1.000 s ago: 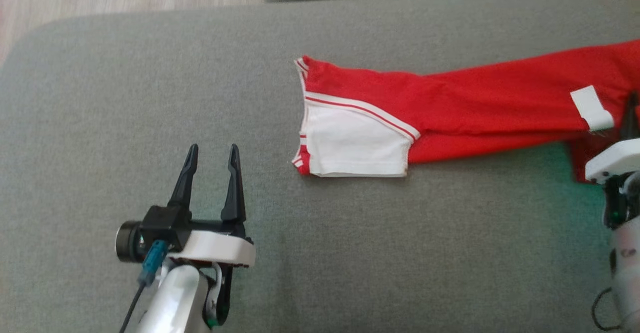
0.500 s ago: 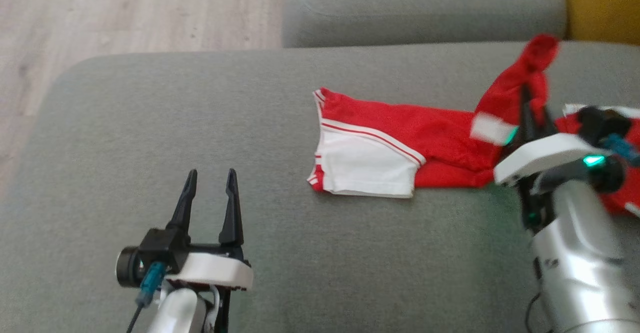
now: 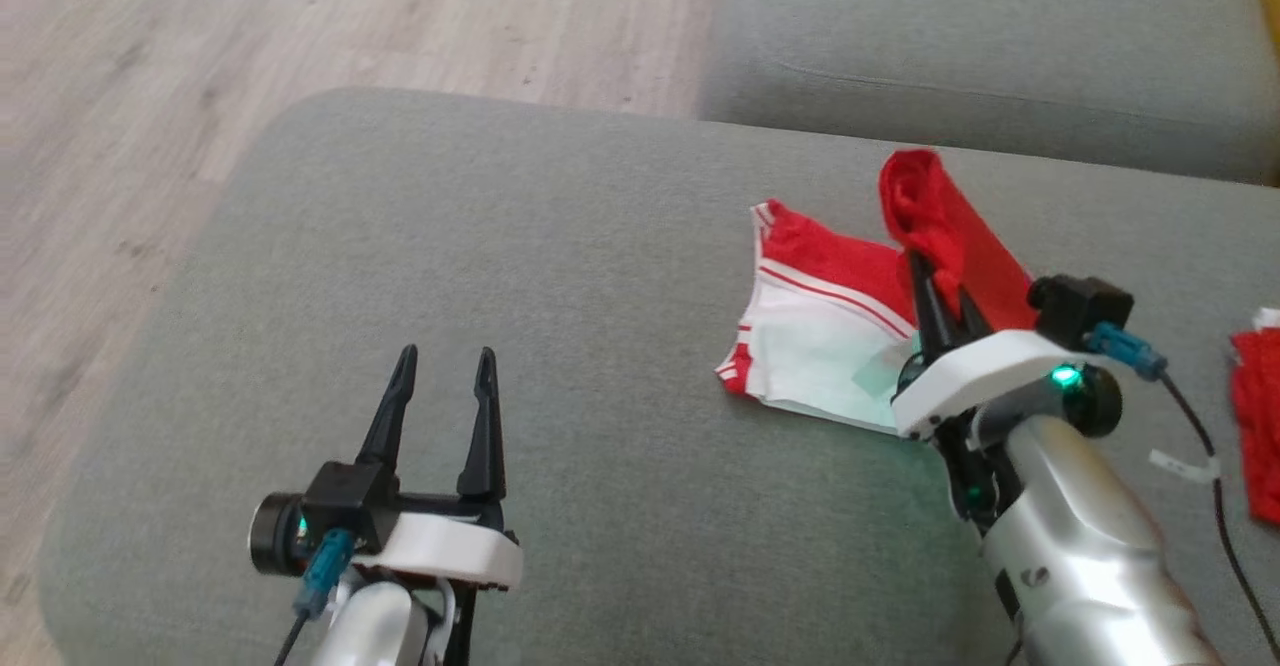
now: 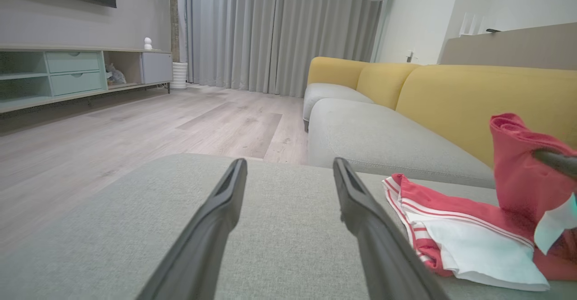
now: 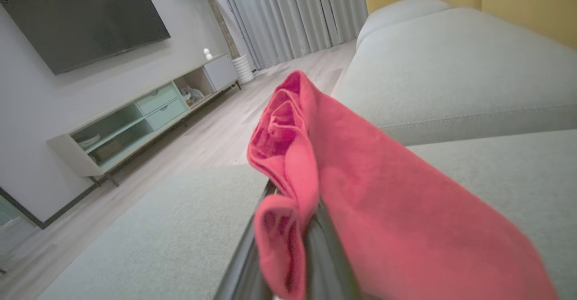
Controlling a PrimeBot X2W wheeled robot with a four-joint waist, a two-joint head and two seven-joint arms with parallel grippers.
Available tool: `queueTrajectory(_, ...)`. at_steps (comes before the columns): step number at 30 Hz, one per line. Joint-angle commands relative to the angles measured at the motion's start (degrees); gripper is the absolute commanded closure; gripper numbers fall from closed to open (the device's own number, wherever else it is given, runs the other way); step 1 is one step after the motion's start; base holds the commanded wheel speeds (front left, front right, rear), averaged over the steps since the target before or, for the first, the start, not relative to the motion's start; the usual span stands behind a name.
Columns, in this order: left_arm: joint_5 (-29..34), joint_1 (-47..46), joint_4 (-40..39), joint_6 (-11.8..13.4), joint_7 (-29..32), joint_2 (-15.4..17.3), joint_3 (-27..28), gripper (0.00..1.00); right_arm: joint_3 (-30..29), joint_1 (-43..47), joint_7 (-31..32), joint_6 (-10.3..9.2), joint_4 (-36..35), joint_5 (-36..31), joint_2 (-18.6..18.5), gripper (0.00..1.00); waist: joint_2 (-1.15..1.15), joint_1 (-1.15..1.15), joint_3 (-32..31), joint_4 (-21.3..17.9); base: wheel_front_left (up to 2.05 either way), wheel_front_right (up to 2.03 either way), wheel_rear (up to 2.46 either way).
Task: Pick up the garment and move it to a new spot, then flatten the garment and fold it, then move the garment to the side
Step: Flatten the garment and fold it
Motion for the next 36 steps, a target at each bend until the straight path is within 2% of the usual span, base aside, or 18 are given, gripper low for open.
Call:
queueTrajectory(1, 0.2, -2.9, -1.9, -0.3, -0.5, 0.3, 1.3, 0.00, 1.6, -2.6, -0.9, -0.04, -1.1, 0.2, 0.5, 1.00, 0.00, 0.00, 0.6, 1.2, 0.00, 0.00, 0.00)
queueTrajectory(18, -1.2, -5.5, -4.5, 0.9, -0.5, 0.1, -1.6, 0.00, 6.6, -11.5, -2.7, -0.04, 14.3, 0.9, 0.5, 1.00, 0.00, 0.00, 7.8, 5.7, 0.00, 0.00, 0.00)
queueTrajectory(19, -1.3, -5.6, -4.8, 1.0, -0.5, 0.1, -1.6, 0.00, 7.6, -11.4, -2.8, -0.04, 14.6, 1.3, 0.5, 0.66, 0.00, 0.00, 8.0, 5.7, 0.00, 0.00, 0.00)
queueTrajectory(20, -1.4, -5.6, -4.9, 1.1, -0.5, 0.1, -1.6, 0.00, 8.8, -11.2, -2.8, -0.04, 14.4, 2.0, 0.5, 0.00, 0.00, 0.00, 8.1, 5.6, 0.00, 0.00, 0.00)
queueTrajectory(26, -1.1, -5.8, -4.1, 1.1, -0.5, 0.1, -0.8, 0.00, 22.6, -7.8, -1.3, -0.04, 6.6, 10.8, 0.5, 0.00, 0.00, 0.00, 6.9, 3.7, 0.00, 0.00, 0.00)
queueTrajectory(29, -1.0, -5.7, -3.9, 1.0, -0.5, 0.1, -0.2, 0.00, 26.9, -8.1, -1.5, -0.04, 3.3, 14.3, 0.5, 0.00, 0.00, 0.00, 5.9, 1.9, 0.00, 0.00, 0.00)
queueTrajectory(32, -0.9, -5.4, -3.9, 0.9, -0.5, 0.1, 0.5, 0.00, 28.2, -9.8, -2.3, -0.04, 1.8, 15.5, 0.5, 0.00, 0.00, 0.00, 4.8, -0.5, 0.00, 0.00, 0.00)
queueTrajectory(36, -0.8, -4.9, -4.4, 0.8, -0.5, 0.1, 1.5, 0.00, 25.1, -11.9, -2.8, -0.04, 1.2, 13.6, 0.5, 0.00, 0.00, 0.00, 3.5, -3.9, 0.00, 0.00, 0.00)
